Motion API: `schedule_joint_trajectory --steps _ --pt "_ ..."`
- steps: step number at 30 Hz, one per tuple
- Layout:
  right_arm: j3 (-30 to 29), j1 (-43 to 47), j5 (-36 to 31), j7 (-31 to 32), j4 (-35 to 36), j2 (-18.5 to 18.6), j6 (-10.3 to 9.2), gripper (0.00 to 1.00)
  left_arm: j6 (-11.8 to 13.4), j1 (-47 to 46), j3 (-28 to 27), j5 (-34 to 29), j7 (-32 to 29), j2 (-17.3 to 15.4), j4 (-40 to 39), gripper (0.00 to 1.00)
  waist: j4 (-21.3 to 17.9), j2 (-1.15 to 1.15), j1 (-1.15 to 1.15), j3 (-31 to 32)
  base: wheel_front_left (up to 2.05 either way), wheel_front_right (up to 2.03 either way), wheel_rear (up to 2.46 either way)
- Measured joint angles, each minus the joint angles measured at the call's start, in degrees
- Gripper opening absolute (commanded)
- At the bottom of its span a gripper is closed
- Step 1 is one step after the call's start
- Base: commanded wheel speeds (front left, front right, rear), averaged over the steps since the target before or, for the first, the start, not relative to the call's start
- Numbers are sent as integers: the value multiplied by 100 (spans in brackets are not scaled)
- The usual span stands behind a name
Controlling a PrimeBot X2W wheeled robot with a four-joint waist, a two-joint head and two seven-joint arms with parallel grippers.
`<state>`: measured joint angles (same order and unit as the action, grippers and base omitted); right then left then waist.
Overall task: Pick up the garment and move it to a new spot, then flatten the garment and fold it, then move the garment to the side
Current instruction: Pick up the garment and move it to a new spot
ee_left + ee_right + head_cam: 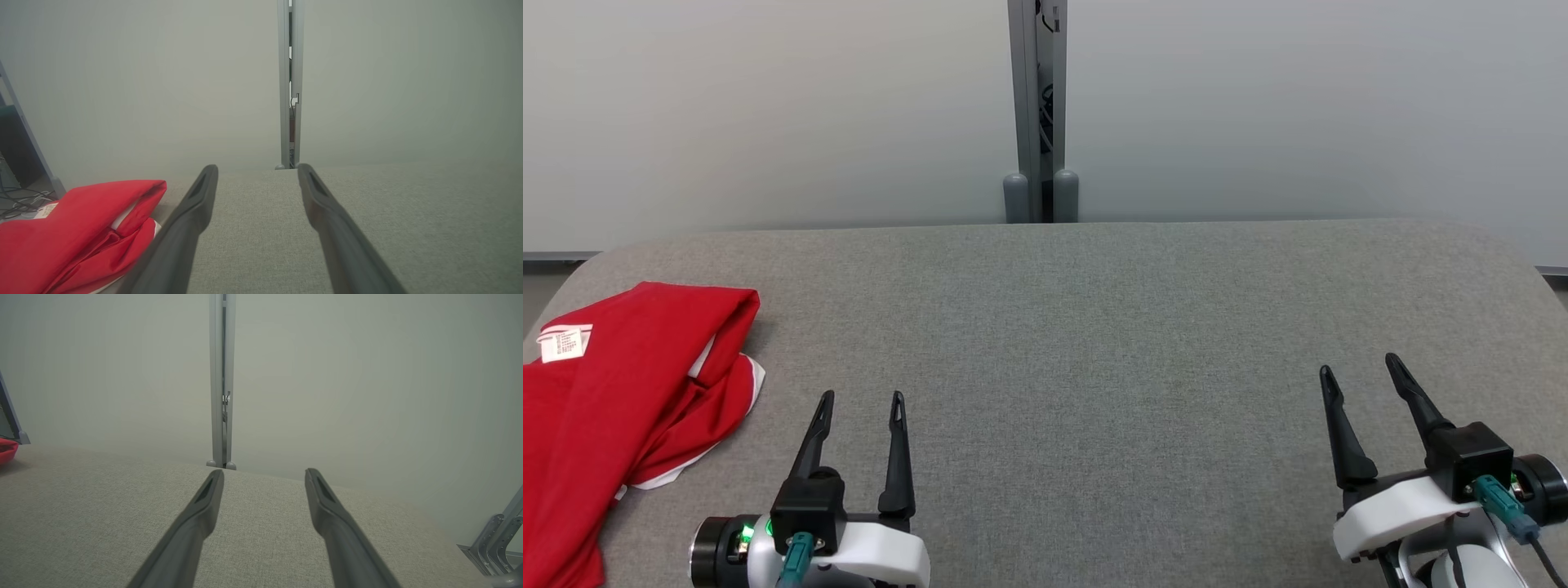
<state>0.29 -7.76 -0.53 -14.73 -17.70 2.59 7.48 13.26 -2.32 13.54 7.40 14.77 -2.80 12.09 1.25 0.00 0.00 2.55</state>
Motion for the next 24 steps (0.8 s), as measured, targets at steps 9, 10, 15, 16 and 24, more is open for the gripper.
schedule_joint_trajectory --steps 9,10,15,16,24 --pt "21 -20 29 -25 -69 1 0 100 -9 1 70 -93 23 1 119 100 -28 0 0 13 0 0 0" --pt "18 -20 91 -26 -96 1 0 100 -9 1 77 -92 23 1 131 100 -29 0 0 12 0 0 0" --pt "80 -20 506 -26 -250 2 0 100 -10 1 76 -58 23 1 155 100 -27 0 0 4 0 0 0" --pt "90 -21 603 -26 -286 2 0 100 -11 1 75 -57 23 1 155 100 -23 0 0 1 0 0 0" --pt "180 -49 867 -26 -293 9 0 100 -43 -25 62 -54 24 2 165 100 142 0 0 -58 0 0 0"
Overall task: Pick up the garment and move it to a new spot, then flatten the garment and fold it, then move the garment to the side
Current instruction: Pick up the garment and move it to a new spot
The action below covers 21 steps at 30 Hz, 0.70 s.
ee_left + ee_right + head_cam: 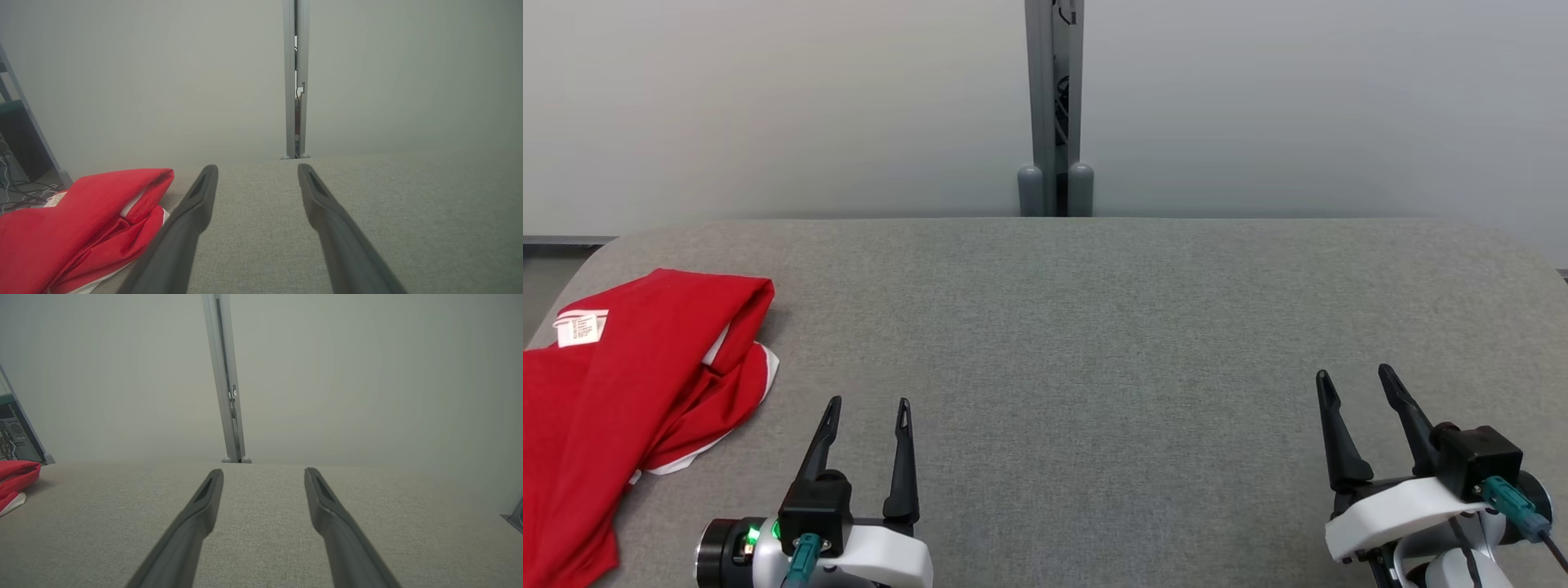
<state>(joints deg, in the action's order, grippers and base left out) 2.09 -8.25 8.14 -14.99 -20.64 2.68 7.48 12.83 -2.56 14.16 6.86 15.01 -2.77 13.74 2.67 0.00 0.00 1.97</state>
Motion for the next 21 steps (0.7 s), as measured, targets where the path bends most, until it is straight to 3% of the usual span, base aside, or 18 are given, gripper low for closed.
schedule_joint_trajectory --steps 9,21 --pt "132 35 535 0 191 1 0 100 -100 -21 -19 -415 7 9 14 100 587 0 0 -94 0 0 0" --pt "320 82 642 0 438 -1 0 100 -222 -14 -344 -434 7 0 -14 100 1896 0 0 -131 0 0 0"
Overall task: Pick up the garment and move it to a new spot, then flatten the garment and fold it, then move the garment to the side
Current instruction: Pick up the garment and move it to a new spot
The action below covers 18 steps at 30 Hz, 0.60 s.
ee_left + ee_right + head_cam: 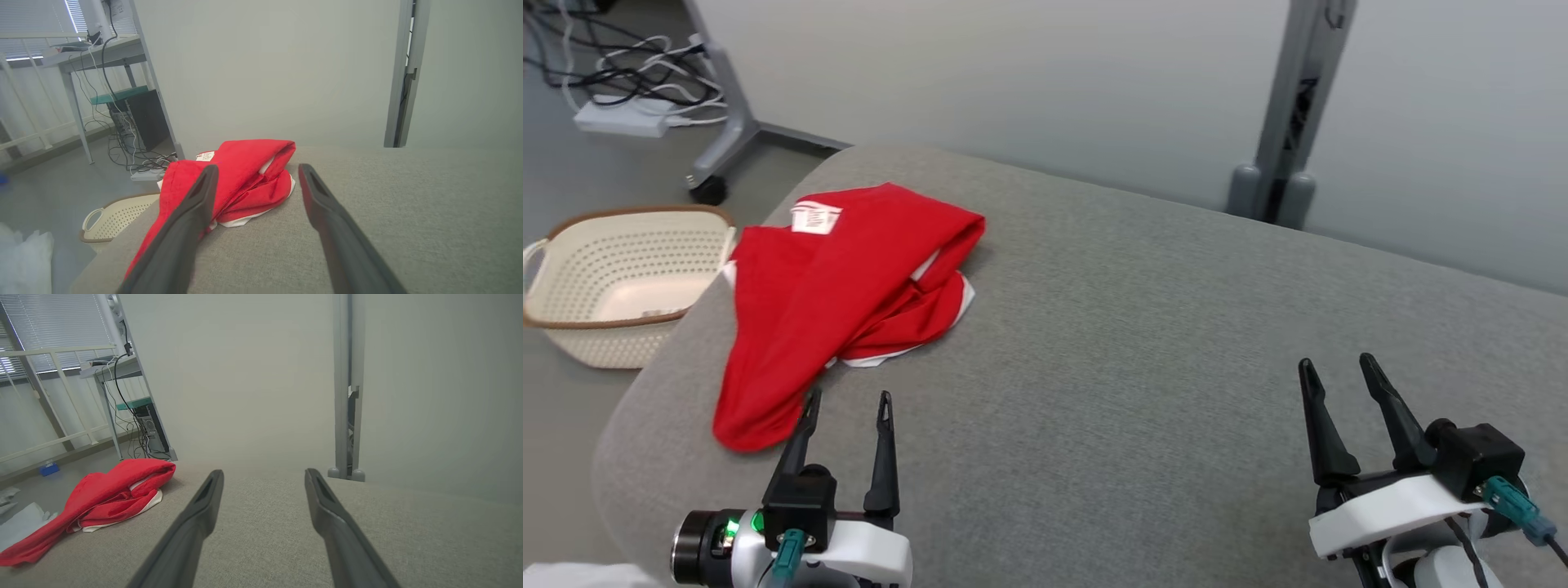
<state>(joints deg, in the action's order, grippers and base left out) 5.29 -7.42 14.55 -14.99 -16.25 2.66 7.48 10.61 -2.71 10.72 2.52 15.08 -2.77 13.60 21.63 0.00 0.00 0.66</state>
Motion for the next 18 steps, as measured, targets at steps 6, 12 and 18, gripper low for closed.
schedule_joint_trajectory --steps 6,12,18 --pt "255 -66 -87 0 23 -3 0 100 11 66 -143 -86 0 -3 -91 100 631 0 0 -11 0 0 0" --pt "552 -357 -119 1 -143 0 0 100 151 142 -330 0 0 2 -288 100 841 0 0 -196 0 0 0" --pt "856 -583 -130 0 -324 -5 0 100 286 244 -421 111 0 -1 -424 100 903 0 0 -287 0 0 0"
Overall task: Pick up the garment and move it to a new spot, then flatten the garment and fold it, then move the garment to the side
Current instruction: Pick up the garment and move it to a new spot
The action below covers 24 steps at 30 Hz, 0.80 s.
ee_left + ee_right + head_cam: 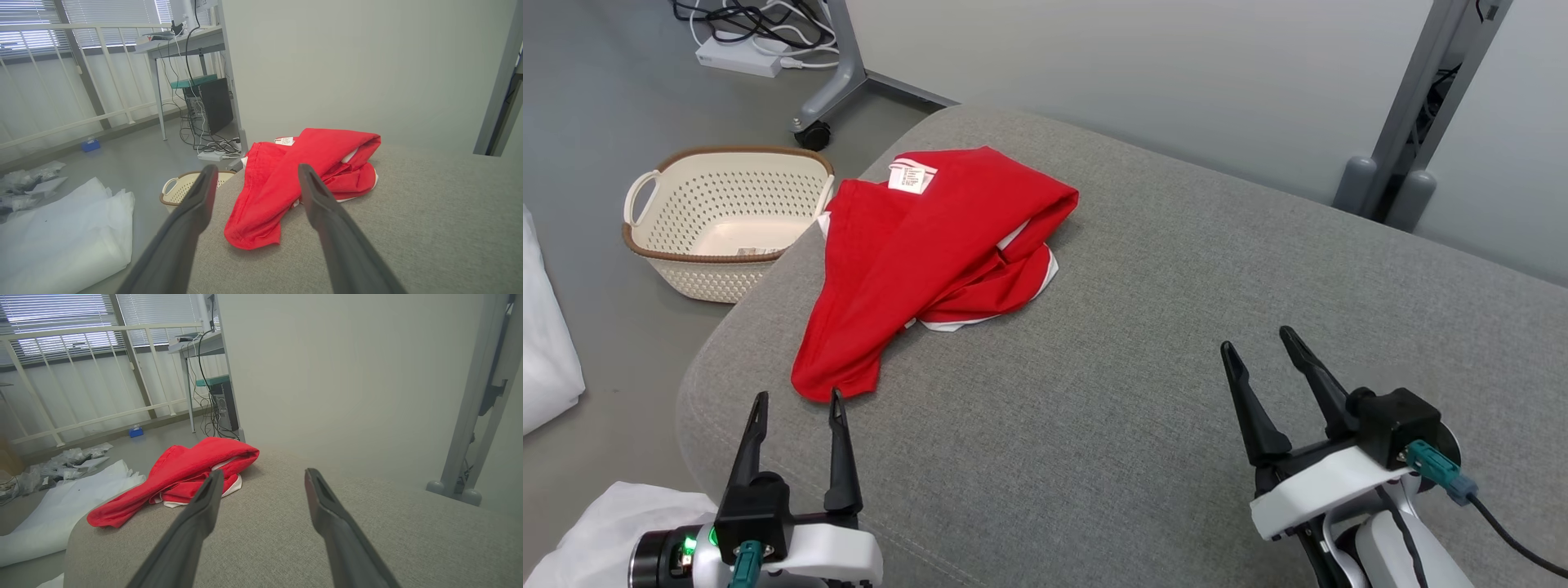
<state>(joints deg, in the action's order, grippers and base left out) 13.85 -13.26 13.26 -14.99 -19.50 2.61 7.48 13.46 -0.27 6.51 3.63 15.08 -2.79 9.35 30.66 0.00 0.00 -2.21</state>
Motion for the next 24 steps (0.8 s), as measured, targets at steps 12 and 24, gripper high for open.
schedule_joint_trajectory --steps 12,24 --pt "148 -153 45 0 -140 4 0 100 123 9 -24 101 0 0 -90 100 -22 0 0 39 0 0 0" --pt "-46 -106 -25 0 -41 8 0 100 48 -7 -53 252 0 0 11 100 -12 0 0 16 0 0 0"
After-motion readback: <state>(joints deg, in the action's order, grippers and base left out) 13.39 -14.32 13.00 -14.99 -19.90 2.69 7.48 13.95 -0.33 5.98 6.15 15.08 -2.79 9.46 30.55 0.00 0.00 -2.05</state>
